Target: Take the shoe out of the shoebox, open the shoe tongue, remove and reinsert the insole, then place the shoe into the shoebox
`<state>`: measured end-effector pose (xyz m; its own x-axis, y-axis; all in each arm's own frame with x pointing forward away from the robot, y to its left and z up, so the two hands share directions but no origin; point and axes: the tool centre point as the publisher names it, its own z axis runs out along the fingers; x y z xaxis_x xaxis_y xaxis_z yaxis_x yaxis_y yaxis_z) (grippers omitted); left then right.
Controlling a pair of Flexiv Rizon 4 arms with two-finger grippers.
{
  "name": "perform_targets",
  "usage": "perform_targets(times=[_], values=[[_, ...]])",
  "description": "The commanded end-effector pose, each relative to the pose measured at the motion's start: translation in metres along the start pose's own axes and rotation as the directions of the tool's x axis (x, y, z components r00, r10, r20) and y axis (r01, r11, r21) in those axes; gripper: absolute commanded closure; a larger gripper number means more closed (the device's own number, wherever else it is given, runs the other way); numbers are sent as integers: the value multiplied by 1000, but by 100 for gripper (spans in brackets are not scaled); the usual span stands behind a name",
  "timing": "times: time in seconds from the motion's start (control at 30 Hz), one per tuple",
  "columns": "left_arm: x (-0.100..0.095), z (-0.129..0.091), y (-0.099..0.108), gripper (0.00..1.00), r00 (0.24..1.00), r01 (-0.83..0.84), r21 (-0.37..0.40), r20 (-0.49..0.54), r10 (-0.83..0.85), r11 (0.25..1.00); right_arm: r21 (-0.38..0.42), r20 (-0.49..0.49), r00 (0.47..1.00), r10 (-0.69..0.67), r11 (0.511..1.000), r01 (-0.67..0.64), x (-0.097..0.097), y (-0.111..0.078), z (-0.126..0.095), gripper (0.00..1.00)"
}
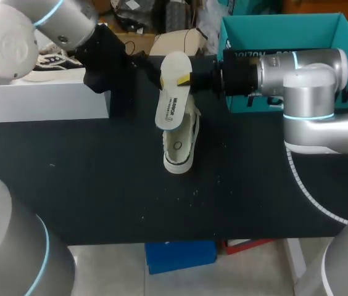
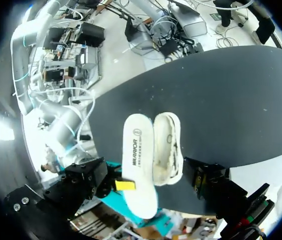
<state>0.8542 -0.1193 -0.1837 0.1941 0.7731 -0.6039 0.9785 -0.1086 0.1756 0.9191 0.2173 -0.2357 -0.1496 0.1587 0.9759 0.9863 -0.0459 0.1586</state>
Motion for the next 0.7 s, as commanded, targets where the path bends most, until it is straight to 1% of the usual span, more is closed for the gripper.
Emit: perform_targets(times=[0.03,0.6,0.67,0.7], values=[[11,2,-6,0,952,24,-123,304,15,992,-3,1,1000,0,1000,0,0,0,1,100],[11,2,-6,0,952,24,-123,304,15,992,-3,1,1000,0,1000,0,0,0,1,100],[13,4,-6,0,916,75,-91,401,-32,993,-3,1,1000,0,1000,0,0,0,1,100],[14,5,-6,0,902,90,-87,430,-44,992,-3,1,1000,0,1000,0,0,0,1,100]])
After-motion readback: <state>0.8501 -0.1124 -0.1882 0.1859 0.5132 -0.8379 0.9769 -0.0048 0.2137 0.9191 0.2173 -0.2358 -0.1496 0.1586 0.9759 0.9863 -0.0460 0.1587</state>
